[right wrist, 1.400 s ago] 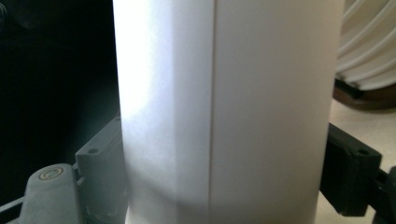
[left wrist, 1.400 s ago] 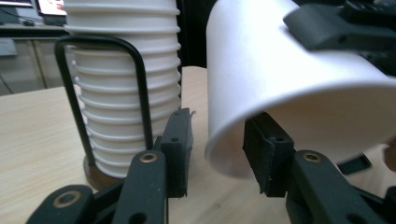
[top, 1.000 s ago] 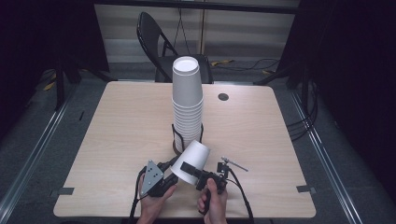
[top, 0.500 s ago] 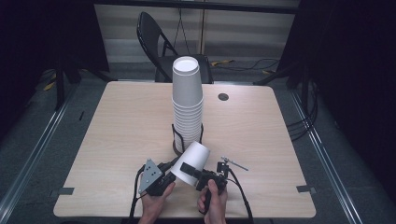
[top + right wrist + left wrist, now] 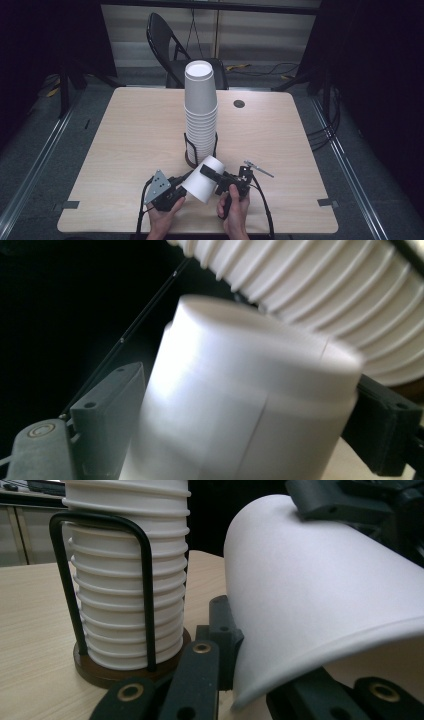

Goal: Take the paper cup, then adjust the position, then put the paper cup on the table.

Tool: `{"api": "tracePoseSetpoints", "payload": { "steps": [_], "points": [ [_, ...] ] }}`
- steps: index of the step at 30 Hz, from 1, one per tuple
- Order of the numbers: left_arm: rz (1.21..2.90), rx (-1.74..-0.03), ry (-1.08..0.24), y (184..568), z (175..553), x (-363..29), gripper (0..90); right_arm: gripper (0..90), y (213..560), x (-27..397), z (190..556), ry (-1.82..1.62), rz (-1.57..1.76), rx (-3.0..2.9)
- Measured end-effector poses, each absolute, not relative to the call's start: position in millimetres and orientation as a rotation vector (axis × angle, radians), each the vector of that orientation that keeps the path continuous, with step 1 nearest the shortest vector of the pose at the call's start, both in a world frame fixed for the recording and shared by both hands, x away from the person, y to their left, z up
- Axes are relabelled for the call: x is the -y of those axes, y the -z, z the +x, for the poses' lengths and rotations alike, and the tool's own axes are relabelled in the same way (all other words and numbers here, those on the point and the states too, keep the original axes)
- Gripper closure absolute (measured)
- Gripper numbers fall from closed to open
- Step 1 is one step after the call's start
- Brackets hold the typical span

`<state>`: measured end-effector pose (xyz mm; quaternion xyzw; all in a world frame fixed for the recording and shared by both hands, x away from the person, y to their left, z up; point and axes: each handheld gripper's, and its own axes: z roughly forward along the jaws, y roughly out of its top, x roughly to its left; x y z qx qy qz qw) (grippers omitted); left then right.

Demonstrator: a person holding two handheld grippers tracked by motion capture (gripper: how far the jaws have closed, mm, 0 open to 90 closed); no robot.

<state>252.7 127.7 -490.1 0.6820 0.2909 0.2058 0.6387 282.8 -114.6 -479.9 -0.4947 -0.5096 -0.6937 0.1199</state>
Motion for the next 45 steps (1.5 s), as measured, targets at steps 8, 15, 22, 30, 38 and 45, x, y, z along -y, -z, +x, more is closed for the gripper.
{"api": "tracePoseSetpoints", "payload": {
  "steps": [8, 15, 22, 30, 38, 45],
  "points": [
    [1.59, -0.656, -0.46, 486, 253, -127, 86.0, 13.2, 472, 129, 291, 2.064, -1.506, 1.517],
    [1.618, -0.654, -0.414, 481, 254, -137, 86.5, 13.3, 464, 141, 296, 2.125, -1.546, 1.587],
    [1.689, -0.661, -0.4, 480, 257, -145, 86.3, 12.8, 460, 153, 285, 2.217, -1.567, 1.784],
    [1.751, -0.684, -0.43, 477, 262, -152, 86.2, 14.9, 471, 158, 273, 2.161, -1.505, 2.033],
    [1.792, -0.708, -0.441, 471, 269, -159, 86.0, 15.3, 478, 150, 266, 2.044, -1.424, 2.357],
    [1.819, -0.725, -0.386, 467, 273, -161, 86.1, 13.2, 485, 137, 262, 1.983, -1.345, 2.61]
  ]
}}
